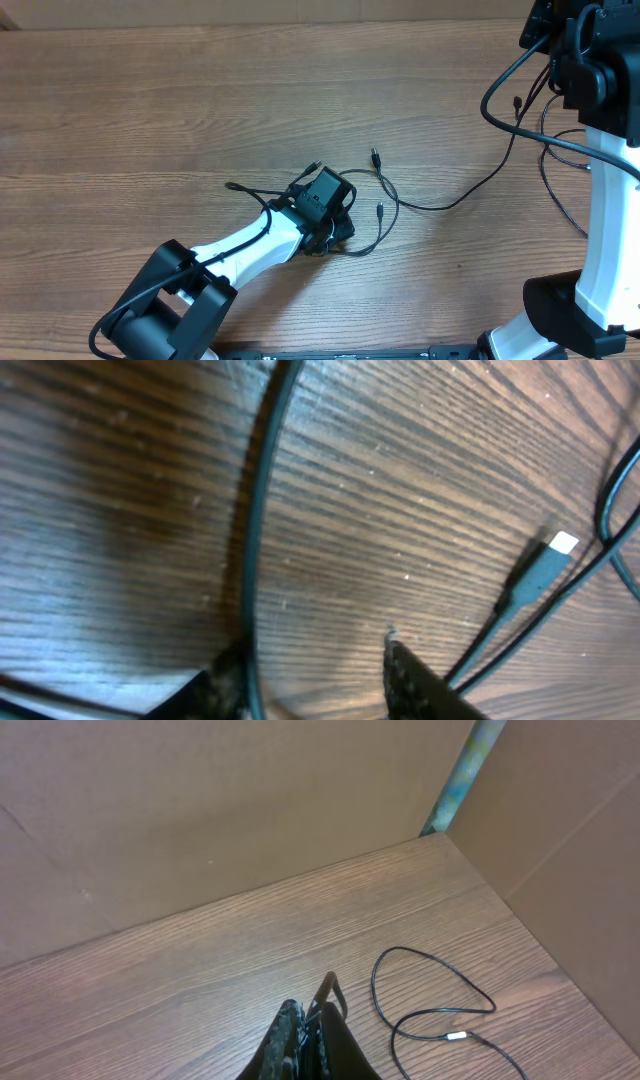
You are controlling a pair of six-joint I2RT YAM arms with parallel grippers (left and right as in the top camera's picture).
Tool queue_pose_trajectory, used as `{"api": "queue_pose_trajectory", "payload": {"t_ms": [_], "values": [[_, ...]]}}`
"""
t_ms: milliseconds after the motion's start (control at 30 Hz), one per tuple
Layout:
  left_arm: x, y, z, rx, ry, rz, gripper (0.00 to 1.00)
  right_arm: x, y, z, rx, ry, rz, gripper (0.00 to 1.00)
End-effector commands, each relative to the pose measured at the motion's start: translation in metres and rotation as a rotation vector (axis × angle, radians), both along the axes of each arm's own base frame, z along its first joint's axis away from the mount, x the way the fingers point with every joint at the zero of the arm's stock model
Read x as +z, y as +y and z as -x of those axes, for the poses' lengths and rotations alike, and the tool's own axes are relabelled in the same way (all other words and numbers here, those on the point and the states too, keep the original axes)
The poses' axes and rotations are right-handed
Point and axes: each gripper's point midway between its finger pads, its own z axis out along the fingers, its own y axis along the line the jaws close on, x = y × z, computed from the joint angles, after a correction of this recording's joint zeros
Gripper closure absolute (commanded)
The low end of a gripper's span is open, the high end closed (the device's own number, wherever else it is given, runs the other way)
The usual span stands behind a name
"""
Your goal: Untangle cables
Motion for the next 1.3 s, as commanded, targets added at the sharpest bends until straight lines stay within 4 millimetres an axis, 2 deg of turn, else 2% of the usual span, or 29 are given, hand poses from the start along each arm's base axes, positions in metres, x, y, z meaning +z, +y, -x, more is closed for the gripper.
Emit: {"api": "queue_pose_trajectory", "payload": {"t_ms": [0, 33, 167, 300, 400, 533, 633, 700, 767, 867, 1000, 1133, 1267], "values": [[-0.007, 0.001, -0.002, -0.019, -0.018, -0.01, 0.83, 0.009, -0.002, 0.006, -0.008, -0.031, -0.009, 0.96], [-0.004, -0.002, -0.005, -0.034, -0.037, -0.001, 0.96, 0.009, -0.002, 0.006, -0.008, -0.03, -0.009, 0.96], [0.015, -0.01, -0.023, -0.11, -0.113, 0.032, 0.96, 0.009, -0.002, 0.006, -0.008, -0.03, -0.01, 0.96], [0.056, -0.005, -0.05, -0.183, -0.222, 0.036, 0.96, 0.008, -0.003, 0.007, -0.008, -0.026, -0.009, 0.96], [0.104, 0.009, -0.071, -0.223, -0.318, 0.022, 0.96, 0.008, -0.003, 0.007, -0.008, -0.021, -0.007, 0.96], [0.18, 0.041, -0.095, -0.23, -0.466, -0.003, 0.96, 0.008, -0.005, 0.008, -0.015, -0.02, -0.003, 0.96], [0.234, 0.081, -0.109, -0.159, -0.557, -0.026, 0.96, 0.01, -0.016, 0.012, -0.067, -0.018, 0.035, 0.96], [0.261, 0.113, -0.114, -0.089, -0.608, -0.045, 0.96, 0.012, -0.027, 0.017, -0.12, -0.016, 0.074, 0.96], [0.28, 0.144, -0.118, -0.017, -0.646, -0.067, 0.96, 0.014, -0.04, 0.022, -0.173, -0.011, 0.109, 0.96], [0.296, 0.191, -0.118, 0.098, -0.68, -0.103, 0.96, 0.015, -0.057, 0.027, -0.232, -0.008, 0.123, 0.96], [0.293, 0.233, -0.111, 0.202, -0.641, -0.143, 0.96, 0.013, -0.087, 0.036, -0.349, -0.032, 0.074, 0.96], [0.282, 0.252, -0.105, 0.25, -0.586, -0.167, 0.96, 0.005, -0.105, 0.041, -0.396, -0.031, 0.001, 0.96], [0.281, 0.269, -0.105, 0.302, -0.584, -0.247, 0.96, 0.001, -0.126, 0.049, -0.457, -0.022, -0.02, 0.96]]}}
